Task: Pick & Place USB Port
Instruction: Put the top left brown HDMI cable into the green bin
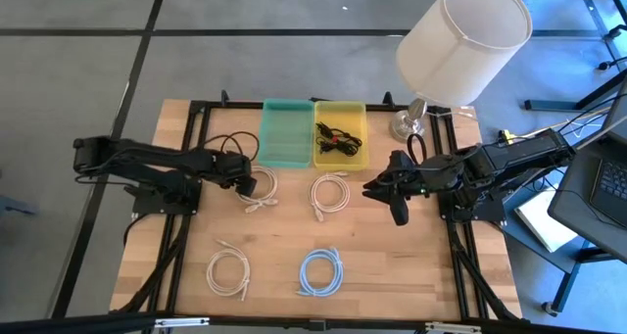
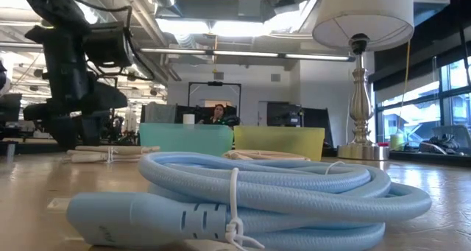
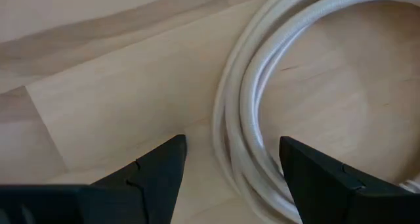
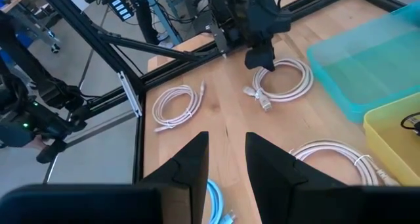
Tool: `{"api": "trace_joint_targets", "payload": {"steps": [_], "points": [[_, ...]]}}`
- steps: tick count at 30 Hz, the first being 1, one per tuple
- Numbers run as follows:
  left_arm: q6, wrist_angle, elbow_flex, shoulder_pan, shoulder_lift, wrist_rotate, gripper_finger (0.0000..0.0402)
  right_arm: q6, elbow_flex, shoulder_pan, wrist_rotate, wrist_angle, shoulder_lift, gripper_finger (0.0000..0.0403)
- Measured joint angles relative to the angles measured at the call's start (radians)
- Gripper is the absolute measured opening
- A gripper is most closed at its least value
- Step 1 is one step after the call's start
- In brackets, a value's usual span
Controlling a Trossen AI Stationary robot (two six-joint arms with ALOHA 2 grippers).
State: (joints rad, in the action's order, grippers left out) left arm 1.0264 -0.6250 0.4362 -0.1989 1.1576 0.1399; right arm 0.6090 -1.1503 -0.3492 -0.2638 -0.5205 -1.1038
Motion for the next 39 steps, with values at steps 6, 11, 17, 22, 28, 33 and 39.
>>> {"api": "trace_joint_targets", "payload": {"steps": [6, 11, 17, 22, 28, 33, 39], "points": [[-0.006, -0.013, 0.004, 0.000, 0.056, 0.015, 0.0191, -0.005, 0.000, 0.000, 0.002, 0.000, 0.000, 0.0103], [-0.045, -0.006, 0.001, 0.000, 0.051, 0.018, 0.0073, -0.011, 0.000, 0.000, 0.002, 0.000, 0.000, 0.0103], [-0.084, 0.003, -0.002, 0.002, 0.003, -0.039, 0.0033, -0.011, 0.000, 0.000, 0.002, 0.000, 0.000, 0.0103], [-0.098, -0.006, -0.005, 0.033, -0.073, -0.193, 0.0033, -0.003, 0.000, 0.000, 0.002, 0.000, 0.000, 0.0103], [-0.072, -0.013, 0.045, 0.107, -0.207, -0.241, 0.0033, 0.011, 0.000, 0.000, 0.002, 0.000, 0.000, 0.0103], [-0.109, 0.059, 0.165, 0.134, -0.315, -0.176, 0.0033, 0.002, 0.000, 0.000, -0.012, 0.000, 0.000, 0.0104], [-0.300, 0.199, 0.319, 0.042, -0.356, -0.012, 0.0033, -0.015, 0.000, 0.002, -0.049, 0.025, 0.000, 0.0104]]}}
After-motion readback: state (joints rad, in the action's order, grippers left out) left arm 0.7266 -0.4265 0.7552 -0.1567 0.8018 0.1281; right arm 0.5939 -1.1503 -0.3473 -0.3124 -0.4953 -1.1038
